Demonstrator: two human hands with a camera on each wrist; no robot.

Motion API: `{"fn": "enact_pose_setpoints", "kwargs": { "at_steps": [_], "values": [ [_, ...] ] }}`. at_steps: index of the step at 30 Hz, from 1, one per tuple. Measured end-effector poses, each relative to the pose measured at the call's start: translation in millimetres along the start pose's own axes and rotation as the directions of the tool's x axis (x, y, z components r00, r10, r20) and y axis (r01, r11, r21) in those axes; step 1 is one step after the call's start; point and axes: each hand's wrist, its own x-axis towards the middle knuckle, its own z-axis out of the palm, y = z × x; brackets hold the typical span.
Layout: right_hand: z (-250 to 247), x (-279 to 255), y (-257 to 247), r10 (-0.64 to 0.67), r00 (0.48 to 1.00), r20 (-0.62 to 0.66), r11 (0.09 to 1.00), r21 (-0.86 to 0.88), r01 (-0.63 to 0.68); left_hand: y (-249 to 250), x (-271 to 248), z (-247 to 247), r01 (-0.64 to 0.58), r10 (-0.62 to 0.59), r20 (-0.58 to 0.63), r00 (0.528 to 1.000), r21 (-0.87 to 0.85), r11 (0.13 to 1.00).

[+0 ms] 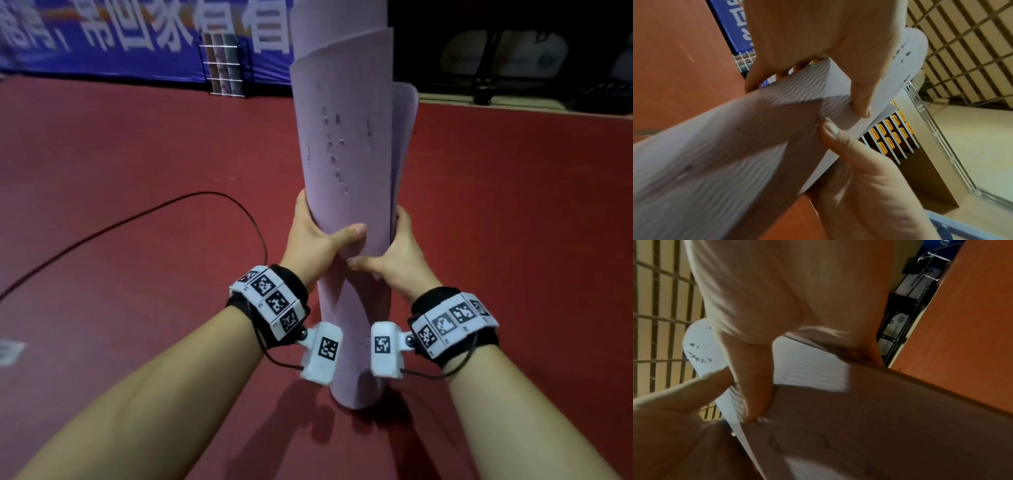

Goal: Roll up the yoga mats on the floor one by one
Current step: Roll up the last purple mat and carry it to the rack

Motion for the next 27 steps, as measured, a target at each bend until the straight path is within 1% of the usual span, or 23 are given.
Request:
{"fn": "enact_pose_setpoints", "kwargs": {
  "at_steps": [1, 3, 5, 7, 9, 11, 13, 14, 16, 20, 22, 24, 27],
  "values": [
    [-3.0, 2.6, -1.6, -0.019, 1.000, -0.014, 1.000, -0.008, 0.019, 2.7, 2.8, 4.0, -0.045, 0.044, 0.017, 0.999, 0.026, 0.999],
    [-7.5, 9.5, -1.3, -0.063, 0.997, -0.054, 0.997, 0.030, 0.065, 7.3, 11.9, 9.3, -0.131, 0.125, 0.071, 0.990, 0.083, 0.988],
    [-9.0, 13.7, 1.3, -0.092, 0.992, -0.088, 0.991, 0.094, 0.100, 6.7, 19.2, 12.4, -0.163, 0.149, 0.117, 0.982, 0.129, 0.978],
    [-9.5, 14.6, 10.4, -0.070, 0.993, -0.091, 0.987, 0.139, 0.082, -0.8, 20.8, 15.3, -0.123, 0.095, 0.148, 0.984, 0.189, 0.974],
    [-7.7, 9.2, 21.9, -0.011, 0.995, -0.097, 0.981, 0.193, 0.030, -16.3, 16.7, 14.9, -0.055, 0.013, 0.163, 0.986, 0.256, 0.965],
    [-5.8, 2.8, 26.5, 0.001, 0.994, -0.109, 0.986, 0.167, 0.017, -26.9, 14.3, 11.7, -0.002, -0.054, 0.191, 0.980, 0.286, 0.958],
    [-4.8, 3.3, 32.8, 0.015, 0.992, -0.126, 0.990, 0.143, 0.003, -26.5, 16.9, 10.7, 0.032, -0.092, 0.207, 0.974, 0.278, 0.960],
    [-4.4, 4.9, 35.1, 0.019, 0.992, -0.124, 0.991, 0.131, -0.002, -23.0, 19.2, 11.2, 0.041, -0.095, 0.199, 0.975, 0.257, 0.966],
    [-2.4, 8.1, 33.5, 0.027, 0.993, -0.119, 0.995, 0.099, -0.015, -7.7, 24.2, 15.1, 0.022, -0.056, 0.164, 0.985, 0.200, 0.979],
    [5.6, 13.4, 33.9, 0.029, 0.991, -0.129, 0.999, 0.025, -0.026, 40.8, 39.4, 25.7, -0.108, 0.103, 0.078, 0.992, 0.055, 0.993],
    [10.1, 15.3, 34.2, 0.026, 0.994, -0.103, 1.000, 0.017, -0.024, 69.7, 48.6, 27.9, -0.186, 0.186, 0.012, 0.982, -0.020, 0.982],
    [15.0, 16.5, 34.1, 0.021, 0.997, -0.077, 1.000, 0.012, -0.020, 94.4, 58.6, 29.8, -0.249, 0.246, -0.054, 0.968, -0.049, 0.967],
    [21.6, 17.0, 29.7, 0.003, 0.999, -0.037, 1.000, 0.024, -0.002, 124.4, 74.7, 25.2, -0.304, 0.295, -0.122, 0.948, -0.066, 0.950]
  ]
}}
